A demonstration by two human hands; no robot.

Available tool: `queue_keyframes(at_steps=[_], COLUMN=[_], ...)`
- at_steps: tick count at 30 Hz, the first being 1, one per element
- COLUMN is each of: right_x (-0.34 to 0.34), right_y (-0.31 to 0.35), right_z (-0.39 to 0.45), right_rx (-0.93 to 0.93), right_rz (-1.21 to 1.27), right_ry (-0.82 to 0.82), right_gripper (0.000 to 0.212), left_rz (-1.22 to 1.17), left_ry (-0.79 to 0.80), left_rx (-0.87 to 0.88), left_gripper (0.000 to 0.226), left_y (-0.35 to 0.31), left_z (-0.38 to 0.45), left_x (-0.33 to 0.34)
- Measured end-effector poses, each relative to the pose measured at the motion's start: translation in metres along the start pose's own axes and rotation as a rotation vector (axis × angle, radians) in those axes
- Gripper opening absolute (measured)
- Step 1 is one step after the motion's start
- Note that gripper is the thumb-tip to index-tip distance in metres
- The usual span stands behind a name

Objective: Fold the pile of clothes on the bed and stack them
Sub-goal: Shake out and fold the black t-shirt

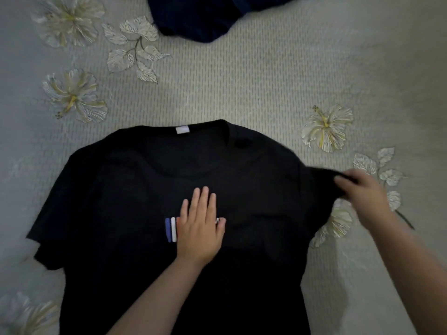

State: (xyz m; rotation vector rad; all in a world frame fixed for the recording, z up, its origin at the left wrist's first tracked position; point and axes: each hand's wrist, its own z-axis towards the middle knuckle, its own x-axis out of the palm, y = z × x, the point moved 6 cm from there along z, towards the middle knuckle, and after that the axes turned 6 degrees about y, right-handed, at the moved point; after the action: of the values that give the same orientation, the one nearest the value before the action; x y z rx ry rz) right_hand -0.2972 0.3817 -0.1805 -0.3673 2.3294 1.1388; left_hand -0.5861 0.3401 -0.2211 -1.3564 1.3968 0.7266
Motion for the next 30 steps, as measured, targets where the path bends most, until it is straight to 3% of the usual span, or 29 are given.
queue_keyframes(at_steps=[2,4,9,12,16,20,23,25,27,30], right_x=[-0.038,-0.051,-0.036,-0.017,0.011,0.013,0.012,0.012,0.012,0.006], right_y=[-0.016,-0.033,-0.055,-0.060,-0.060,-0.050,-0.048,-0.051,-0.056,-0.055], right_z=[0.006,0.008,0.015,0.004,-0.013,-0.018,-0.018,-0.018,-0.020,-0.023], right_rx=[0.081,0.131,0.149,0.148,0.171,0.119,0.067,0.077,0.119,0.109], right_rz=[0.126,0.039,0.041,-0.106,-0.339,-0.120,-0.029,0.024,0.103,0.130], right_ry=[-0.147,-0.198,-0.243,-0.247,-0.234,-0.336,-0.325,-0.308,-0.271,-0.222], right_gripper=[0.022,0.008,0.049,0.029,0.034,0.031,0.028,0.030,0.034,0.043], left_rz=[-0.011,-0.042,-0.060,-0.036,-0.042,-0.040,-0.161,-0.165,-0.100,-0.116], left_ry=[0.028,0.048,0.045,0.038,0.047,-0.036,-0.151,-0.082,0.008,-0.065], left_rx=[-0.021,-0.028,-0.054,-0.069,-0.072,-0.046,-0.045,-0.074,-0.071,-0.053], left_gripper=[0.051,0.057,0.061,0.064,0.066,0.061,0.057,0.059,0.044,0.025], left_y=[0.002,0.000,-0.002,-0.001,-0.003,-0.009,-0.011,-0.015,-0.020,-0.023], left_z=[-0.001,-0.001,-0.001,-0.002,-0.003,0.003,0.036,0.073,0.106,0.135], left_x=[0.003,0.007,0.015,0.016,0.015,0.000,-0.027,-0.040,-0.043,-0.062])
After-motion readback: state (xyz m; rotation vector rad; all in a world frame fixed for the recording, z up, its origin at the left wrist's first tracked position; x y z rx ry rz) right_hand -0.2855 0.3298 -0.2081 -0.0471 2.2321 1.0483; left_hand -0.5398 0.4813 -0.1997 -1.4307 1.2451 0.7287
